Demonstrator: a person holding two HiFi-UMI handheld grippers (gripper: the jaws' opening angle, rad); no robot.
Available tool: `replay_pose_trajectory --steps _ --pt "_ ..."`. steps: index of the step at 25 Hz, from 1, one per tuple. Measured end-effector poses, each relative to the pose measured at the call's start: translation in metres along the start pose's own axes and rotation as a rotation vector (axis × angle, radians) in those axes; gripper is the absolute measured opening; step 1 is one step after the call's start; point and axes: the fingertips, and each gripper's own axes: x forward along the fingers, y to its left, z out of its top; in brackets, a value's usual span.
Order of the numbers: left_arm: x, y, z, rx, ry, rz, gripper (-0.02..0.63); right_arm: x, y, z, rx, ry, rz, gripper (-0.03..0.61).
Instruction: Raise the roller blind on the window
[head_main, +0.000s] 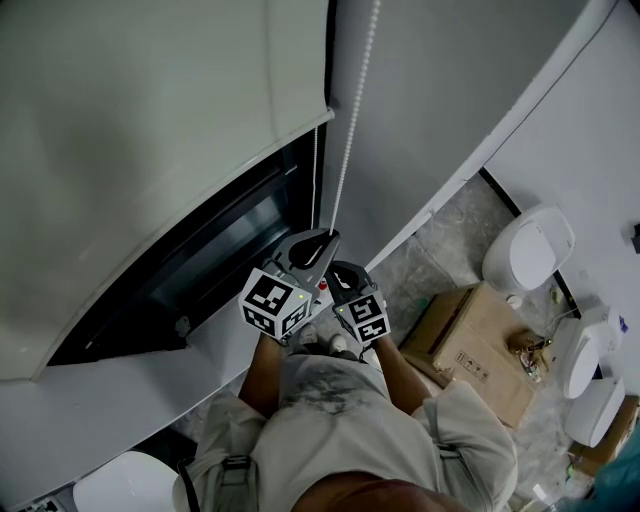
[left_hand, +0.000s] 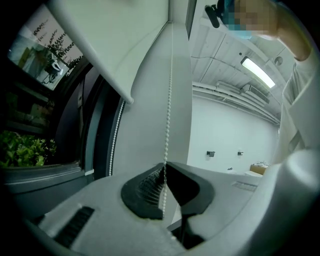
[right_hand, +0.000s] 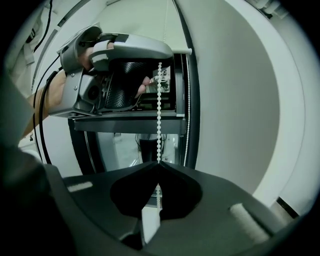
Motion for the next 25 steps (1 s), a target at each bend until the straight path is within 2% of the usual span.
replay_pose_trajectory --steps 12,16,25 --pt "-0.003 0.000 -0.018 -0.011 0.025 -0.001 0.021 0.000 0.003 -0.019 0.024 0.035 -0.004 0.012" --pt "-0.006 0.001 -0.018 -0.003 0.023 0.007 0.021 -0.006 0.005 -0.016 0.031 0.015 0.001 0.015" --pt "-0.009 0.005 -0.015 0.005 0.021 0.021 0.021 -0.039 -0.001 0.050 0.026 -0.152 0.001 0.051"
